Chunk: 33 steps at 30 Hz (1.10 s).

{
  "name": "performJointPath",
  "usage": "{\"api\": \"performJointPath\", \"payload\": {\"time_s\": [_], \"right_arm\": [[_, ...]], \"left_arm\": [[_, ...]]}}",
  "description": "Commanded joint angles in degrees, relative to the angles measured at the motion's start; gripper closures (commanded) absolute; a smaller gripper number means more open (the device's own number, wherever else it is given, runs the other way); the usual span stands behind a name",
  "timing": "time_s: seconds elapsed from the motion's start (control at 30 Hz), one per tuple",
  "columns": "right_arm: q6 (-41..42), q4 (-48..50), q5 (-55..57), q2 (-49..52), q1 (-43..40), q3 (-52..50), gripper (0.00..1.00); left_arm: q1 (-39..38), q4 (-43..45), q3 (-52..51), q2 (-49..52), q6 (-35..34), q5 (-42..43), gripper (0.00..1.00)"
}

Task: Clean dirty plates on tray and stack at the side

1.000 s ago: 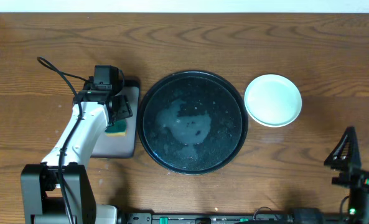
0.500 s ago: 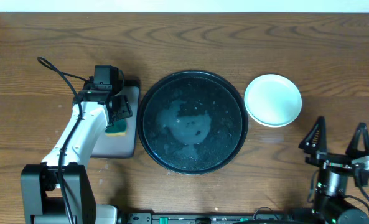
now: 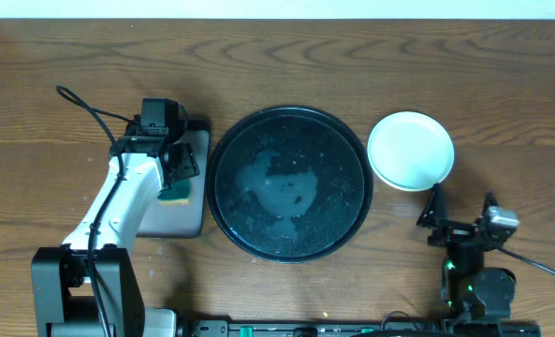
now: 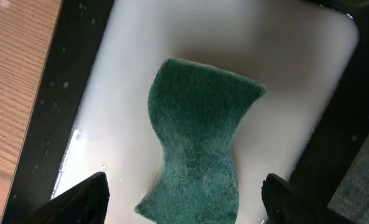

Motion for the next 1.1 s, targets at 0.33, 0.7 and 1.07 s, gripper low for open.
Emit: {"api": "performJointPath", "payload": {"time_s": [0.33, 0.7, 1.07], "right_arm": [[-13.42, -0.61, -6.36, -0.46, 0.68, -0.09, 0.01], [-13.42, -0.61, -6.29, -0.46, 0.68, -0.09, 0.01], [-13.42, -0.61, -6.29, -0.46, 0.68, -0.07, 0.01]], "left_arm": [[0.24, 0.04, 1.14, -0.33, 0.09, -0.33, 0.21], [0.24, 0.04, 1.14, -0.33, 0.09, -0.33, 0.21], [0.20, -0.37, 1.11, -1.44, 0.09, -0.33, 0.21]]}}
